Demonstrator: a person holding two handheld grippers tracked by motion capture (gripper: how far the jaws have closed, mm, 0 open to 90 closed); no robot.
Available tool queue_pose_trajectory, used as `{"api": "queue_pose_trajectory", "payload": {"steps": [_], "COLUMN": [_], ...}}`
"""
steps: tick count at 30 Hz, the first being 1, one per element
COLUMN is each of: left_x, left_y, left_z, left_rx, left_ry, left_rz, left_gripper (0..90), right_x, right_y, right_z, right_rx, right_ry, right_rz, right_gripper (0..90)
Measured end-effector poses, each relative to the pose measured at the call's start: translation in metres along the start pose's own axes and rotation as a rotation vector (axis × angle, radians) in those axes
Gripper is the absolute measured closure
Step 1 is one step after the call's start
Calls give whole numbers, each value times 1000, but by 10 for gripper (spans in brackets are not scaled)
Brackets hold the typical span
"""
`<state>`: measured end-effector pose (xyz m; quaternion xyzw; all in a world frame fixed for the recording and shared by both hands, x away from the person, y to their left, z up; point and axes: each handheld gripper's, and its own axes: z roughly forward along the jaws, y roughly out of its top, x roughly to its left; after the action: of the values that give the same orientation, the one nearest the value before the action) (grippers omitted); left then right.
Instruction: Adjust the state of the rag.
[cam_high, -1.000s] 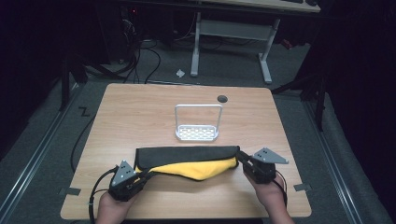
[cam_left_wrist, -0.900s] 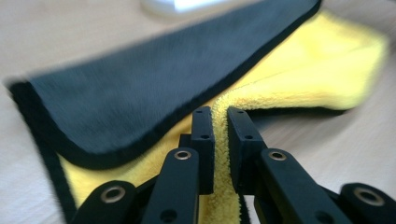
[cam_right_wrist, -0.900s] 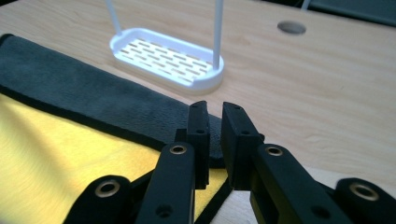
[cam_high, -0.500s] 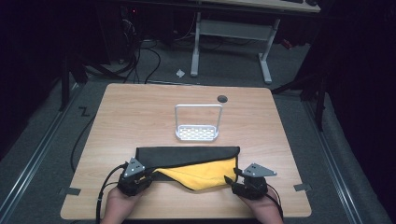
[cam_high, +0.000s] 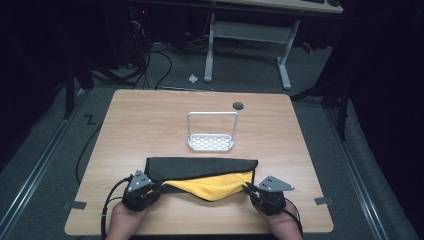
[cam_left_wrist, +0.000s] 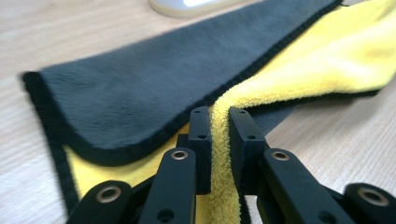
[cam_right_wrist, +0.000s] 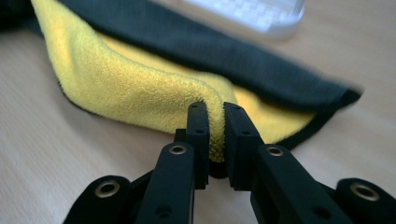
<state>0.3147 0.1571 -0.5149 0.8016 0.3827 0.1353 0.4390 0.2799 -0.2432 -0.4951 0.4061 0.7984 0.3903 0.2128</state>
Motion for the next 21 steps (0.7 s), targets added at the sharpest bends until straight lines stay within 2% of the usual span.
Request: {"api": "queue_pose_trajectory", "payload": {"steps": [2, 4, 6, 10, 13, 16, 18, 20, 21], "left_x": [6, 13, 17, 21, 20, 20, 20, 20, 20], "left_y": [1, 1, 1, -2, -3, -3, -4, -5, -5], "left_z": [2, 6, 9, 14, 15, 15, 15, 15, 15], "left_rx": [-9, -10, -5, 18, 24, 25, 27, 28, 28], "left_ry": [5, 6, 12, 20, 23, 18, 15, 15, 15], "left_rz": [-31, -64, -84, -98, -85, -82, -81, -81, -81], "left_gripper": [802, 803, 805, 800, 784, 769, 764, 763, 761], "right_x": [-4, -11, -22, -36, -40, -43, -41, -35, -35], "right_y": [13, 29, 43, 54, 58, 64, 69, 70, 70], "right_z": [-1, 9, 30, 76, 98, 96, 83, 70, 70], "right_rx": [-32, -44, -36, 13, 40, 21, -15, -45, -45], "right_ry": [-2, -14, -22, -40, -57, -71, -79, -65, -65], "right_rz": [10, 17, 48, 94, 85, 89, 92, 76, 76], "right_gripper": [822, 819, 804, 778, 725, 649, 607, 595, 595]}}
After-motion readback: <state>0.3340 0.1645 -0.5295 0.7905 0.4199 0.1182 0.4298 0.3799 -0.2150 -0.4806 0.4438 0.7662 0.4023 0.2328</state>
